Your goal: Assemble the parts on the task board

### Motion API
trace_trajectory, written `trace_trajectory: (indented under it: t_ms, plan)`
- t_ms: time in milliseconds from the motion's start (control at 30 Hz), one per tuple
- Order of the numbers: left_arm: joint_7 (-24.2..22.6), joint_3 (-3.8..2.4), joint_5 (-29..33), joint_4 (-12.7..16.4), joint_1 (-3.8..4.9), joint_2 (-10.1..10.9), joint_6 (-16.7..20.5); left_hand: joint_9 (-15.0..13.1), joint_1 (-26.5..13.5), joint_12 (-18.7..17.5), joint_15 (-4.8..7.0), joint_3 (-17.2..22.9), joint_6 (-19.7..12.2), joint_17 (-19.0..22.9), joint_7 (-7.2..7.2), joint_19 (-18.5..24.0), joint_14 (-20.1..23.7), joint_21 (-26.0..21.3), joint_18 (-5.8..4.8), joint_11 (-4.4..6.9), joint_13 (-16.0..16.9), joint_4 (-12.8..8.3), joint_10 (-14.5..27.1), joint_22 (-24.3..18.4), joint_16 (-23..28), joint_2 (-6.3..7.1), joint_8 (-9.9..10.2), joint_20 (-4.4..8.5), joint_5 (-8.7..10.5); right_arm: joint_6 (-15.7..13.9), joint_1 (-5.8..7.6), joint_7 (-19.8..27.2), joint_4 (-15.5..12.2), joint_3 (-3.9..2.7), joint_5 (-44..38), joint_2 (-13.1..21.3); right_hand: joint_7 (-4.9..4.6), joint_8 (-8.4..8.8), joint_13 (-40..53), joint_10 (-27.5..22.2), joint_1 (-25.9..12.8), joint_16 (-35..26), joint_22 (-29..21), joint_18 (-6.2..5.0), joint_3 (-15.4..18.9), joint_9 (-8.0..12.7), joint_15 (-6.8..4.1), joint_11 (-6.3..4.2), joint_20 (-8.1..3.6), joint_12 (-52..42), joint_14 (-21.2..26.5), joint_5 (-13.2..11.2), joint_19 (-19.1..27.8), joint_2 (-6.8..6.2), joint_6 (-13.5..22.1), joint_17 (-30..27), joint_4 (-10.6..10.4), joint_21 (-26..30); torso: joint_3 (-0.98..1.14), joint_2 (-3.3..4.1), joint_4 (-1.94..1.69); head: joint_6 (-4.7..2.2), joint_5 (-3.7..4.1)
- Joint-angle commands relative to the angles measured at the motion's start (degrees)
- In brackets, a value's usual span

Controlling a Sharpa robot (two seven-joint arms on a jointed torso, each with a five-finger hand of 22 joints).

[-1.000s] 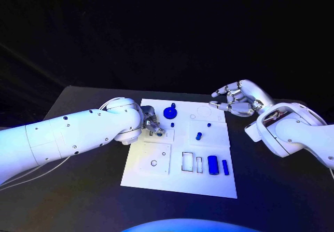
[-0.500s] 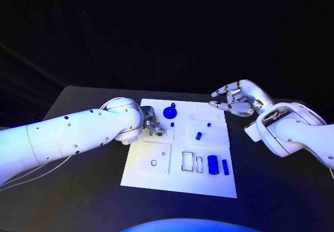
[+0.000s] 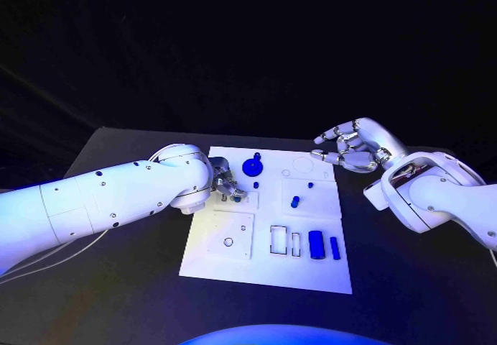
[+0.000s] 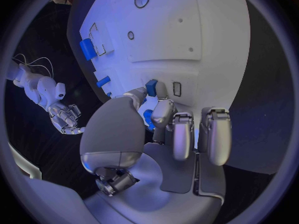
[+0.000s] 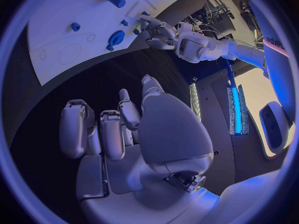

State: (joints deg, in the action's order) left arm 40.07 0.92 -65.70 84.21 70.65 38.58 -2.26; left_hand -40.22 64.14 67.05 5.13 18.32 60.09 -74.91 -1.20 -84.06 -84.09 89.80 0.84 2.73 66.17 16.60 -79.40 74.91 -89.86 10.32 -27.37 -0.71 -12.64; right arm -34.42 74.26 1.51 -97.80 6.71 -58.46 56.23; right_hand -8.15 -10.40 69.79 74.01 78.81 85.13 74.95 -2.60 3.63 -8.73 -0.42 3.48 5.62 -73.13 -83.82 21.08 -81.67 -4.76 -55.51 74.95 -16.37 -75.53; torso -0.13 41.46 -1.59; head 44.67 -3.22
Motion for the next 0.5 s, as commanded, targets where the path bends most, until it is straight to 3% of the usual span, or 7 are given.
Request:
trace_trajectory:
  t_ms: [33,500]
  plan:
    - [1.9,0.05,0.7,0.1,-0.09,0.0,-0.7,0.0,-0.3,0.3,0.38,-1.4,0.2,-15.1,-0.12,-5.9,-5.9,0.2,-0.84,-0.23,0.1,0.0,0.0,15.1,-0.1,-0.67,0.4,0.19,-0.27,0.4,-0.04,0.5,-0.1,0.0,-0.2,0.0,0.16,-0.21,-0.1,-0.2,-0.3,-0.3,5.8,-0.98,0.3,0.0,-0.4,-0.18,-0.24,0.2,-3.9,0.3,0.3,0.48,-0.2,5.8,-0.1,0.4,-0.01,-0.01,0.01,-0.06,0.0]
    - [1.9,-0.11,0.7,1.0,-0.08,0.7,0.6,-0.1,-1.6,0.5,0.35,-5.6,0.4,-15.1,-0.12,-5.9,-5.9,0.2,-0.84,-0.25,0.4,0.1,-0.1,15.1,-0.1,-1.89,0.7,0.19,-0.29,0.4,-0.14,0.6,0.0,0.0,-0.2,0.0,0.16,-0.21,-0.1,-0.2,-0.4,-0.4,5.8,-0.98,0.4,0.0,-0.4,-0.18,-0.24,0.2,-3.9,0.3,0.3,0.47,-0.2,5.8,-0.1,0.4,-0.02,0.01,-0.02,-0.15,0.05]
